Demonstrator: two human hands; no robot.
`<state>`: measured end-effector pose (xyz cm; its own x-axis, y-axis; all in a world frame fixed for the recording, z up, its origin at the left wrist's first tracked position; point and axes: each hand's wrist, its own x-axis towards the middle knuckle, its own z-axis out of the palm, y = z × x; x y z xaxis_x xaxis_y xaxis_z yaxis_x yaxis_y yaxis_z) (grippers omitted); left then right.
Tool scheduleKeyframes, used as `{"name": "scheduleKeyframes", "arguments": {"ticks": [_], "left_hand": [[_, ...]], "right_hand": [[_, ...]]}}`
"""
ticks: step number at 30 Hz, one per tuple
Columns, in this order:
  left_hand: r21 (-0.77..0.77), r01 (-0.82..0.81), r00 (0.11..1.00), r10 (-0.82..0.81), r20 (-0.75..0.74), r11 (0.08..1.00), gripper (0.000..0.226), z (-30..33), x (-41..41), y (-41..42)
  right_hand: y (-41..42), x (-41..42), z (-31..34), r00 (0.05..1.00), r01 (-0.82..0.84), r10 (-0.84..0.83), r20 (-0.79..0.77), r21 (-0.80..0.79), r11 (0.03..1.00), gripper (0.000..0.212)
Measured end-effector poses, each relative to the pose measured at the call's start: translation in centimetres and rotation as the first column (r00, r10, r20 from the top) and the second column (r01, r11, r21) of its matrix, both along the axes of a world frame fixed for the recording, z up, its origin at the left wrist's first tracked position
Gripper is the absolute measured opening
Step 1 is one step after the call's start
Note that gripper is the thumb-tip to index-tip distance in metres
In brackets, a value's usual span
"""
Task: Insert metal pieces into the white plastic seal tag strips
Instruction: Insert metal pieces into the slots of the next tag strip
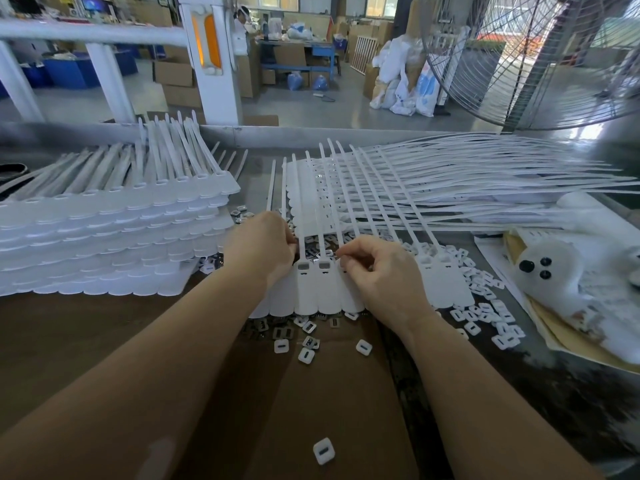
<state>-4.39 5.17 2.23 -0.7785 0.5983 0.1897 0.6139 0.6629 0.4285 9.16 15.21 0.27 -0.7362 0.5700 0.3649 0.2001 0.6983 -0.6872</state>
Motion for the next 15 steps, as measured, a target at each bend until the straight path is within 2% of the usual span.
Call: {"name": "scheduleKeyframes", "arguments": {"ticks": [5, 9, 15], "left_hand": [[0.009, 0.003, 1.000, -0.003, -0.026, 1.000, 0.006, -0.10, -0.23, -0.04], [-0.009, 0.029, 0.999, -0.030, -0.024, 1.000, 0.016, -0.04, -0.13, -0.10], [0.028, 0.011, 1.000, -0.011, -0.003, 1.000, 0.013, -0.19, -0.03, 0.02]], "right_hand": [[-0.12, 0.02, -0.05, 1.000, -0.001, 0.001, -0.002, -0.002, 1.000, 0.013], [-0.15, 0.08, -0.02, 1.000, -0.004, 0.004, -0.004, 0.003, 1.000, 0.014], [-0.20, 0.07, 0.03, 1.000, -0.006, 0.006, 0.000, -0.005, 1.000, 0.013]]}}
